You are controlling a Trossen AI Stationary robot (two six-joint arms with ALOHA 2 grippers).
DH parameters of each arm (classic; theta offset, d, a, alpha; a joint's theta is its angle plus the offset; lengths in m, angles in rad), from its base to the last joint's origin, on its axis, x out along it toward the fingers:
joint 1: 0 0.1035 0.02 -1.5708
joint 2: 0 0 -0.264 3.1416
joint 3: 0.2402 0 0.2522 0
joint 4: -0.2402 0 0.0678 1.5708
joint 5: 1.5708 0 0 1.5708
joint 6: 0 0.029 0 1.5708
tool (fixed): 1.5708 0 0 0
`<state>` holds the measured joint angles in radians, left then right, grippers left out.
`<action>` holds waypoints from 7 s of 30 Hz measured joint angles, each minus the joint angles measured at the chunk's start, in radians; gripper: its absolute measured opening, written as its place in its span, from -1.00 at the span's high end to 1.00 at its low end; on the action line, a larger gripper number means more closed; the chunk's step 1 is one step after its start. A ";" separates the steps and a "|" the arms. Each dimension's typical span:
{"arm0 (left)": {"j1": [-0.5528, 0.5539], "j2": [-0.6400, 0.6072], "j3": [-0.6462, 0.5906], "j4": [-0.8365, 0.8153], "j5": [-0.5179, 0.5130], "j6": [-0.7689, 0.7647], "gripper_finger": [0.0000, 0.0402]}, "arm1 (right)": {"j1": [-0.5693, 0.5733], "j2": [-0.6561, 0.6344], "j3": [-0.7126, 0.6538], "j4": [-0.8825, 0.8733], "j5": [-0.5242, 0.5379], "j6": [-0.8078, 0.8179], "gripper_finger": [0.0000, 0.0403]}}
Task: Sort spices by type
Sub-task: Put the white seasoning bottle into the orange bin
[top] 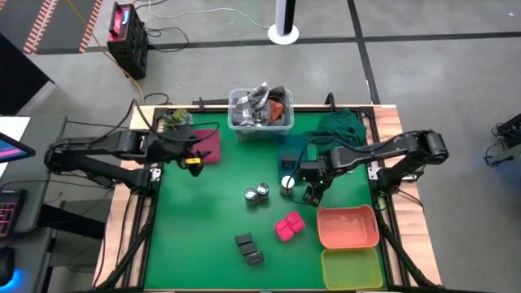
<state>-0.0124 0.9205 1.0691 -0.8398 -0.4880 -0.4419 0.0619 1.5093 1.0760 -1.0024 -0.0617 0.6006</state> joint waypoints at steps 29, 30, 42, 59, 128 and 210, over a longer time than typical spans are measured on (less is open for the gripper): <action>0.001 -0.011 0.000 -0.007 -0.064 -0.001 -0.24 | 0.144 -0.137 0.270 -0.371 0.145 0.026 -0.15; 0.001 -0.011 0.000 -0.007 -0.066 -0.005 -0.24 | 0.164 -0.158 0.270 -0.399 0.144 0.068 -0.15; 0.017 -0.004 0.000 0.129 -0.086 0.040 -0.24 | 0.560 -0.209 0.268 -0.421 0.114 0.332 -0.17; 0.053 0.015 0.000 0.201 -0.062 0.081 -0.24 | 0.755 -0.156 0.052 -0.327 0.018 0.877 -0.17; 0.053 -0.001 0.018 0.116 0.074 0.070 -0.24 | 0.811 -0.226 -0.279 0.007 0.038 0.856 -0.64; 0.053 -0.001 0.018 0.026 0.252 0.061 -0.24 | -0.092 0.192 -0.321 -0.464 -1.132 -0.105 -0.08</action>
<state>0.0406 0.9199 1.0866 -0.8136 -0.2360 -0.3808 -0.0300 1.7017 0.7552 -1.4669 -1.1937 0.4961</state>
